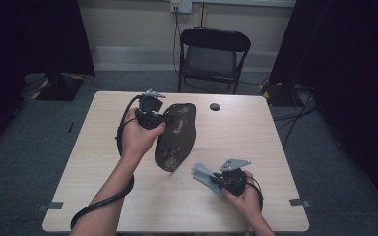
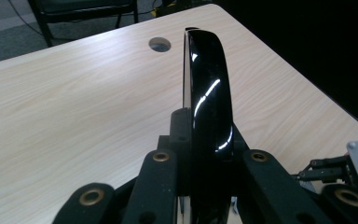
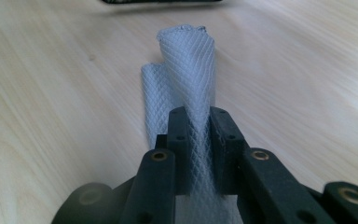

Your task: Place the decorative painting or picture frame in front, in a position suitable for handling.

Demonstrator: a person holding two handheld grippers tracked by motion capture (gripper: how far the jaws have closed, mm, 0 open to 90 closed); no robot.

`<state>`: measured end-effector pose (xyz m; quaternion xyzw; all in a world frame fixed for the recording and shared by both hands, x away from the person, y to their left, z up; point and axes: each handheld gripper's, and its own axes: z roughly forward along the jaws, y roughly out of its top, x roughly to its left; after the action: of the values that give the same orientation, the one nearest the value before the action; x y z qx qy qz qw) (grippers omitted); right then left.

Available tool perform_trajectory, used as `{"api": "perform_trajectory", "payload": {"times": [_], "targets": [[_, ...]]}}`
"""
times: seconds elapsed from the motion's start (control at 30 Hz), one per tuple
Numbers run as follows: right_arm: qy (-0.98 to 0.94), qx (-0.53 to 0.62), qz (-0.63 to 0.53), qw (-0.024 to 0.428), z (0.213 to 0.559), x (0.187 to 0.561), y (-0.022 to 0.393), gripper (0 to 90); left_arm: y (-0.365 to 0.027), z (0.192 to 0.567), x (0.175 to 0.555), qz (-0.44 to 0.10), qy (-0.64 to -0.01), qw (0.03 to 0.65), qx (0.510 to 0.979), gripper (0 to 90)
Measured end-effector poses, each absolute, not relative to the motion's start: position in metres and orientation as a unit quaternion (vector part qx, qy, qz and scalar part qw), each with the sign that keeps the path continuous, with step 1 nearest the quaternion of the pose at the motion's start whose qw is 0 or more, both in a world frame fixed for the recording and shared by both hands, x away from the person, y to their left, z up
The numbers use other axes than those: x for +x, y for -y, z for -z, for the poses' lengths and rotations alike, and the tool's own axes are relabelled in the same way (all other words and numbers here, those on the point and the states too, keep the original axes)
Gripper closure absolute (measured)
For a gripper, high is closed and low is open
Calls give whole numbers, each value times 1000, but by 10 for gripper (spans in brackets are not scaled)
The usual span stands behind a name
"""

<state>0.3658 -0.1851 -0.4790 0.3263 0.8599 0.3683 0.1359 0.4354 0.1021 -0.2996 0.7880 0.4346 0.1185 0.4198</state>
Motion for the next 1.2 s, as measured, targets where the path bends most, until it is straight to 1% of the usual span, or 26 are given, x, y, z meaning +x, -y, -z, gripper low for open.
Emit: {"api": "perform_trajectory", "payload": {"times": [0.17, 0.23, 0.47, 0.7, 0.77, 0.83, 0.9, 0.97, 1.03, 1.13, 1.2], "targets": [[-849, 349, -372, 140, 475, 362, 207, 802, -87, 304, 435, -114, -418, 424, 795, 809], [-848, 352, -370, 145, 475, 362, 209, 802, -85, 305, 434, -115, -413, 427, 796, 809], [-842, 365, -367, 150, 473, 356, 222, 802, -92, 308, 436, -106, -404, 432, 799, 808], [-838, 372, -369, 151, 473, 352, 228, 801, -96, 309, 432, -109, -402, 437, 797, 803], [-838, 373, -368, 153, 473, 350, 229, 801, -98, 309, 431, -117, -403, 437, 795, 742], [-838, 374, -368, 151, 474, 350, 230, 802, -100, 311, 430, -113, -405, 442, 792, 674], [-838, 376, -365, 152, 474, 350, 231, 801, -102, 314, 426, -121, -403, 435, 796, 627], [-838, 377, -364, 152, 474, 349, 232, 802, -106, 319, 421, -105, -404, 442, 794, 586], [-839, 376, -362, 152, 474, 349, 231, 802, -110, 324, 416, -115, -401, 434, 799, 573], [-839, 378, -359, 153, 474, 348, 231, 802, -115, 337, 408, -104, -406, 429, 800, 529], [-840, 377, -359, 153, 473, 348, 229, 802, -118, 347, 401, -97, -406, 429, 801, 515]]}}
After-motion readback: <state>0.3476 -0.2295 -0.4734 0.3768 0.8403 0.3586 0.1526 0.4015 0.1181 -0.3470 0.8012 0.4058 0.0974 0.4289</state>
